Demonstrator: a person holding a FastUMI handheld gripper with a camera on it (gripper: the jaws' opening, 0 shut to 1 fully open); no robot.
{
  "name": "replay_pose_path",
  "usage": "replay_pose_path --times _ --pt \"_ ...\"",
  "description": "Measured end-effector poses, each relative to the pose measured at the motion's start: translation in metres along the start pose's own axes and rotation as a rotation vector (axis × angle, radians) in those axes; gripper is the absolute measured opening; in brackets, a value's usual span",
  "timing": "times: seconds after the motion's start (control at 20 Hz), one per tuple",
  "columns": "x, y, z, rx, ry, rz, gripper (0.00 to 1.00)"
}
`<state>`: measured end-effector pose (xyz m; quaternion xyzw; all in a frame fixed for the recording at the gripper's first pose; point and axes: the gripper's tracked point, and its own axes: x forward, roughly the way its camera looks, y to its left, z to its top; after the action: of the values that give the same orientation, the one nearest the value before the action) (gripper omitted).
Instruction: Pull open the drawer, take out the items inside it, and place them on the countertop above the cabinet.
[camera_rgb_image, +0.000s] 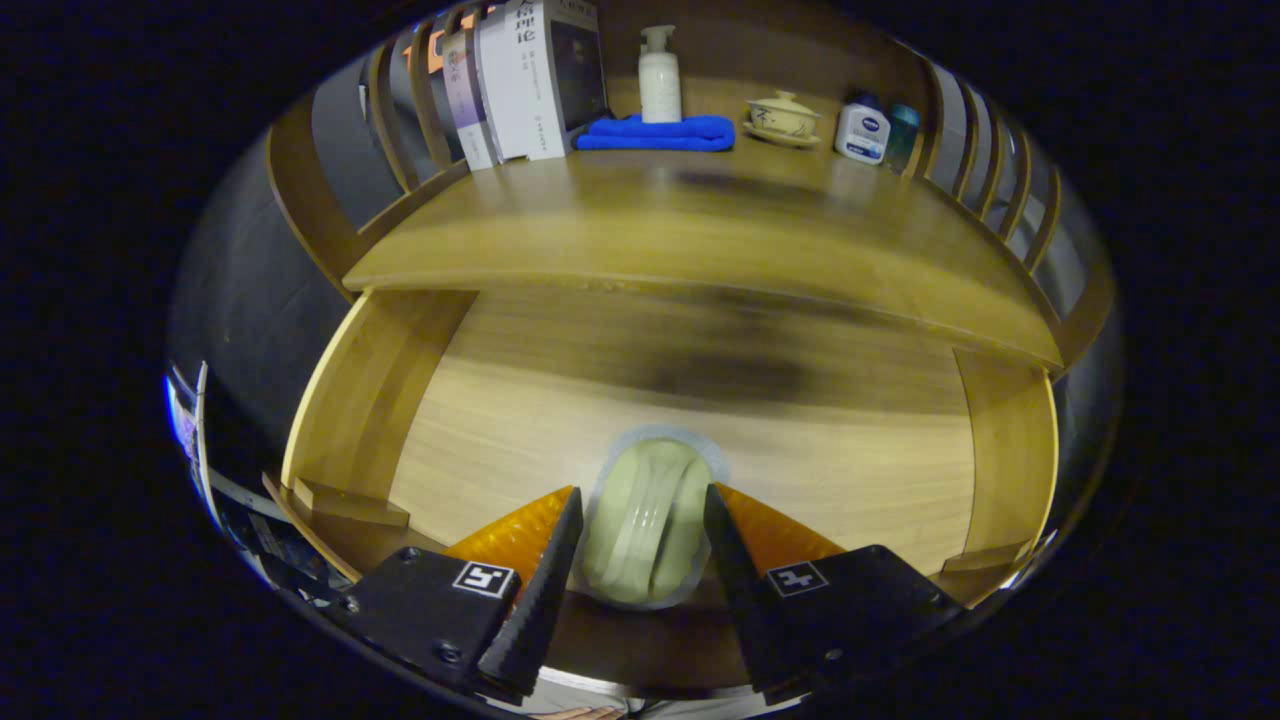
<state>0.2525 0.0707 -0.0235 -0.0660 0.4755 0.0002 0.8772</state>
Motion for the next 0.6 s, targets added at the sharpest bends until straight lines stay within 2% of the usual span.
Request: replay_pose_path --times 0.05,0.15,0.5,0.6 --pt "0.003 -0.0014 -0.0015 -0.002 0.01 -0.005 0.77" --pt "0.0066 -0.0017 -0.0047 0.002 0.027 0.003 0.66" --pt "0.0041 -0.0022 0.0004 -0.017 0.009 0.029 0.23" --pt "0.0035 -0.0005 0.0015 -0.03 -0.004 0.052 0.18"
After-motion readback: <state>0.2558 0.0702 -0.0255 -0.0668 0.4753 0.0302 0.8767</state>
